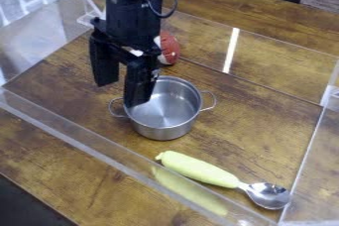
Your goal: Move the green spoon to the left
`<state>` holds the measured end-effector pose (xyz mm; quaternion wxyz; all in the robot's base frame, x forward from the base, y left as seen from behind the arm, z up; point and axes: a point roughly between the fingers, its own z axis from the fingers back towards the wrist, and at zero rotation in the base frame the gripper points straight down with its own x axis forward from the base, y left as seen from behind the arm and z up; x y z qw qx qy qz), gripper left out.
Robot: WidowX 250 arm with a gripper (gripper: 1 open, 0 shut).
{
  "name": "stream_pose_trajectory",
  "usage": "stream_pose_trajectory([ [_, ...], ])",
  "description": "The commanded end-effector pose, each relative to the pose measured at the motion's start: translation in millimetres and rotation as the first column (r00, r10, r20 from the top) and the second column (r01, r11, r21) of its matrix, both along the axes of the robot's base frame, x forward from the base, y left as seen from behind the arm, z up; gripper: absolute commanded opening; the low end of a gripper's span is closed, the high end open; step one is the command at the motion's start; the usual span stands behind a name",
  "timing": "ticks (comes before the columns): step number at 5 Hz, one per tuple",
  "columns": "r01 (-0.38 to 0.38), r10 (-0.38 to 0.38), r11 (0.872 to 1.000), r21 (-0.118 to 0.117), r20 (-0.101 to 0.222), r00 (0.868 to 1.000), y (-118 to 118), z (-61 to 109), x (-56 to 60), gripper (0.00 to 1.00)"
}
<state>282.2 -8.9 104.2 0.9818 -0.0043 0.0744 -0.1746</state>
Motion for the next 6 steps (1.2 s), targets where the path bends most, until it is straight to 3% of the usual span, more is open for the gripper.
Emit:
stream_pose_trajectory([
  [1, 0.168, -0.168, 0.986, -0.001, 0.034, 0.985, -10.2, -3.8, 4.0, 1.0],
  [2, 0.395, -0.396, 0.918, 0.018, 0.045, 0.917, -34.0, -18.0, 6.0, 1.0],
  [3, 0.572, -0.573, 0.819, 0.027, 0.055, 0.818, -68.6, -27.7, 12.7, 1.0],
  [4, 0.713, -0.713, 0.7, 0.036, 0.078, 0.696, -95.4, -38.1, 22.1, 1.0],
  [5, 0.821, -0.821, 0.569, 0.058, 0.1, 0.562, -100.0, -58.1, 16.1, 1.0],
  [6, 0.844, -0.843, 0.533, 0.058, 0.117, 0.525, -92.7, -66.8, 11.5, 1.0],
])
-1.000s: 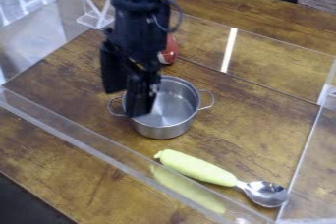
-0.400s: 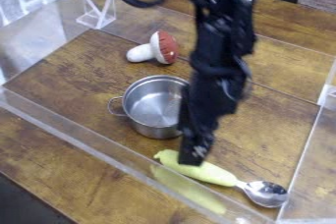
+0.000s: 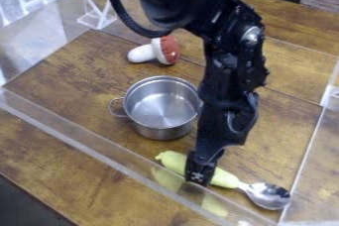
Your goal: Move the green spoon to the left
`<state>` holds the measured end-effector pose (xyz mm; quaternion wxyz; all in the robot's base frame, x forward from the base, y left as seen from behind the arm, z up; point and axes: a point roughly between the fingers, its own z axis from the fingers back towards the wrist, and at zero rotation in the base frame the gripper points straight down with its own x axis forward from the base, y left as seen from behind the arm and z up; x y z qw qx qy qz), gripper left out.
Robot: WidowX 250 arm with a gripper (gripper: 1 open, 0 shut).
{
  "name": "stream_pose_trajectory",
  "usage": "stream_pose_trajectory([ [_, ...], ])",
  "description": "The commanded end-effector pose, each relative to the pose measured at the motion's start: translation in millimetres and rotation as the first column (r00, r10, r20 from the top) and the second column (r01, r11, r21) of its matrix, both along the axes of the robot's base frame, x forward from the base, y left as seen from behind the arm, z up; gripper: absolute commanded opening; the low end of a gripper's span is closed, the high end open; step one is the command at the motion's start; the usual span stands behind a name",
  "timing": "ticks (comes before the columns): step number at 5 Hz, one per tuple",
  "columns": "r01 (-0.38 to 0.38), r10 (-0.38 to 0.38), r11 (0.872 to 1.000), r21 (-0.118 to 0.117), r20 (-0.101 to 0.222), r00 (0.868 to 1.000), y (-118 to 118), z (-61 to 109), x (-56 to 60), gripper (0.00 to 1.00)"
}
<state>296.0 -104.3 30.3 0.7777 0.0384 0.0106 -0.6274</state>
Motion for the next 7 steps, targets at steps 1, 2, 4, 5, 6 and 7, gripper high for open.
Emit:
stream_pose_trajectory([
  [1, 0.029, -0.029, 0.999, -0.019, 0.02, 0.999, 11.6, 4.5, -7.5, 1.0],
  [2, 0.064, -0.064, 0.997, -0.036, 0.023, 0.998, 18.4, 1.7, -8.7, 1.0],
  [4, 0.098, -0.096, 0.993, -0.061, 0.035, 0.995, 21.8, 0.2, -1.6, 1.0],
  [5, 0.103, -0.101, 0.992, -0.074, 0.037, 0.994, 14.7, 0.7, 5.8, 1.0],
  [6, 0.161, -0.158, 0.983, -0.085, 0.04, 0.987, 6.7, 2.0, 10.0, 1.0],
  [7, 0.211, -0.207, 0.973, -0.094, 0.044, 0.977, -1.1, 4.7, 11.6, 1.0],
])
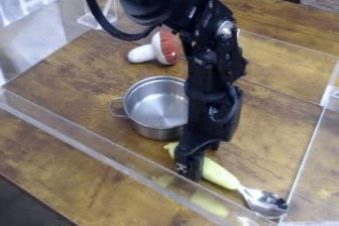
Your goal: Move the green spoon to the left
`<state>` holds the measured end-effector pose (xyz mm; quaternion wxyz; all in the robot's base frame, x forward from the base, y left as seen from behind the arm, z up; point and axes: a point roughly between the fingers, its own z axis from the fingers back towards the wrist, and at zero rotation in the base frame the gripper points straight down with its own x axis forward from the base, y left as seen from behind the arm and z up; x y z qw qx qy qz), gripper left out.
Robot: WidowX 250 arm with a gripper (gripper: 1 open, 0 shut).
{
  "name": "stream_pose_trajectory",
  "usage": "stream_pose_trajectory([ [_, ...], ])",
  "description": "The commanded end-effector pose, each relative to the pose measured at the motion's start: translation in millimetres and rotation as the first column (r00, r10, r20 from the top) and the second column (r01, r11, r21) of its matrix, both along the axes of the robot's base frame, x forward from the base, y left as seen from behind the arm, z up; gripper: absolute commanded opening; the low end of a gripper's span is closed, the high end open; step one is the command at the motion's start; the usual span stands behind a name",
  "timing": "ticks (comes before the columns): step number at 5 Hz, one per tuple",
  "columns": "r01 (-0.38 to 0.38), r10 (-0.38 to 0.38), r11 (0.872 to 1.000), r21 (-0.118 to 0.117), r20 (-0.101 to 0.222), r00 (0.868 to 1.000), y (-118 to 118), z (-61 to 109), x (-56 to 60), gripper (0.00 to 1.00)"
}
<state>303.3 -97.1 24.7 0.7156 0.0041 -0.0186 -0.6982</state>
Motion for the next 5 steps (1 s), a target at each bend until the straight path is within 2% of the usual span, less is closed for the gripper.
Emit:
stream_pose_trajectory([
  [1, 0.04, -0.039, 0.999, -0.028, 0.04, 0.998, -17.5, 13.4, 6.0, 1.0],
  [2, 0.055, -0.053, 0.998, -0.041, 0.044, 0.998, -25.9, 15.4, 7.5, 1.0],
  [4, 0.131, -0.128, 0.989, -0.069, 0.046, 0.991, -22.0, 18.2, 7.3, 1.0],
  [5, 0.134, -0.13, 0.989, -0.065, 0.05, 0.99, -18.9, 19.2, 11.9, 1.0],
])
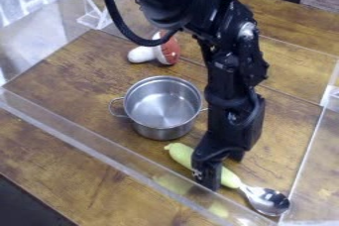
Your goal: Move the green spoon to the left
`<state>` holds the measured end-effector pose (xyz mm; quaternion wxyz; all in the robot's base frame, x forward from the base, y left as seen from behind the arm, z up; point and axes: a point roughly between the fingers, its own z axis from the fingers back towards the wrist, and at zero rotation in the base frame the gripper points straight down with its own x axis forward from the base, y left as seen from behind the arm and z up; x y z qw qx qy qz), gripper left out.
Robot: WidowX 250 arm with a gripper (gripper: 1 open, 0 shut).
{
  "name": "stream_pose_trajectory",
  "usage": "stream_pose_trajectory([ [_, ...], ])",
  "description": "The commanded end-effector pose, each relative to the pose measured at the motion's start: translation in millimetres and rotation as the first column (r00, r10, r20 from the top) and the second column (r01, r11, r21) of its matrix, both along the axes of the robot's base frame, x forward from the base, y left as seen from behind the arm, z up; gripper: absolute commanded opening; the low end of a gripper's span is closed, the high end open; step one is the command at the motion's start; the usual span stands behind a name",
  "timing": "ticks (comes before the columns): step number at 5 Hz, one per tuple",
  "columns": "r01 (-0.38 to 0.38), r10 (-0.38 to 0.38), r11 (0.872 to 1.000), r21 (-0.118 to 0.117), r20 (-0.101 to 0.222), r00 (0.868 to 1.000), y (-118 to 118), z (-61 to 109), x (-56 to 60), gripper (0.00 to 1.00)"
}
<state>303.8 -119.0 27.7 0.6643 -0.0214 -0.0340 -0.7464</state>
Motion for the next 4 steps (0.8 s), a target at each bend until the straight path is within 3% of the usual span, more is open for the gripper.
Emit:
stream_pose_trajectory([
  [1, -0.006, 0.007, 1.0, -0.014, 0.061, 0.998, -1.7, 16.2, 10.8, 1.0],
  [2, -0.002, 0.003, 1.0, -0.012, 0.064, 0.998, -6.4, 16.3, 10.1, 1.0],
  [4, 0.01, -0.01, 1.0, -0.004, 0.082, 0.997, -38.9, 16.4, 26.6, 1.0],
])
